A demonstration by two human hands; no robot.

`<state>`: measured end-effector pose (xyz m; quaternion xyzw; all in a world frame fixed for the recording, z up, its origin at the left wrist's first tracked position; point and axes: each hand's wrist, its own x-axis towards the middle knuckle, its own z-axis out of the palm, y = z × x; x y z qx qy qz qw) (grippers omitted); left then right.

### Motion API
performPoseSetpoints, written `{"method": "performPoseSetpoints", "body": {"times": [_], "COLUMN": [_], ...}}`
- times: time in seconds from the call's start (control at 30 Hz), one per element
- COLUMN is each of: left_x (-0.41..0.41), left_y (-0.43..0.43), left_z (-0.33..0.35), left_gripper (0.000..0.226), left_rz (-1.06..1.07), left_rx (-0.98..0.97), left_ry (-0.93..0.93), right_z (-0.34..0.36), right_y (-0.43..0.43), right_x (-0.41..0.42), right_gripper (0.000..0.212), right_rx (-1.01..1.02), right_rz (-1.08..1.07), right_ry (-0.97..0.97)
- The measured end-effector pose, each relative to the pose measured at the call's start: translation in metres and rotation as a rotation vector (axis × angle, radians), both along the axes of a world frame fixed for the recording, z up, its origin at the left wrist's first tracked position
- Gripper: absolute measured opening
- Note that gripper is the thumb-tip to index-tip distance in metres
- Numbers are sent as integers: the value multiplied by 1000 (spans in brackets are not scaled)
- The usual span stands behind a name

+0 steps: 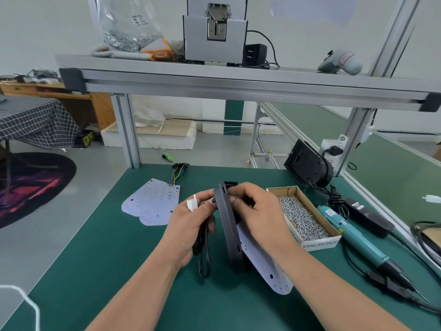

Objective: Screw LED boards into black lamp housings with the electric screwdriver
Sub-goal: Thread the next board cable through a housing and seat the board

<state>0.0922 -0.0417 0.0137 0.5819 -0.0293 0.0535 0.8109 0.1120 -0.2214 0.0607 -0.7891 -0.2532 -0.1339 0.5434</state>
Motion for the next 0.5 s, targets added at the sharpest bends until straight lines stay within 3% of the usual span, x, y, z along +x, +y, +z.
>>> {"method": "performPoseSetpoints", "body": {"times": [0.13,0.27,0.37,0.5], "left_x": [-4,-8,-9,-8], "left_y": [-2,-1,-3,-7], "left_z": [4,6,9,4], "left_gripper": [56,47,45,38], "left_rz": [-56,-78,-66,-130], "left_rx": [-56,-83,-88,-136], "left_ry": [-3,12,32,17], "right_z": [4,13,10,-1], "right_y": [3,-2,-9,-16], "right_x": [-5,-4,2,13], "right_gripper": [37,50,37,18], "right_rx": [-26,-110,-216,-19], "right_rz": [27,171,212,-45], "right_ry": [-74,8,49,62]}}
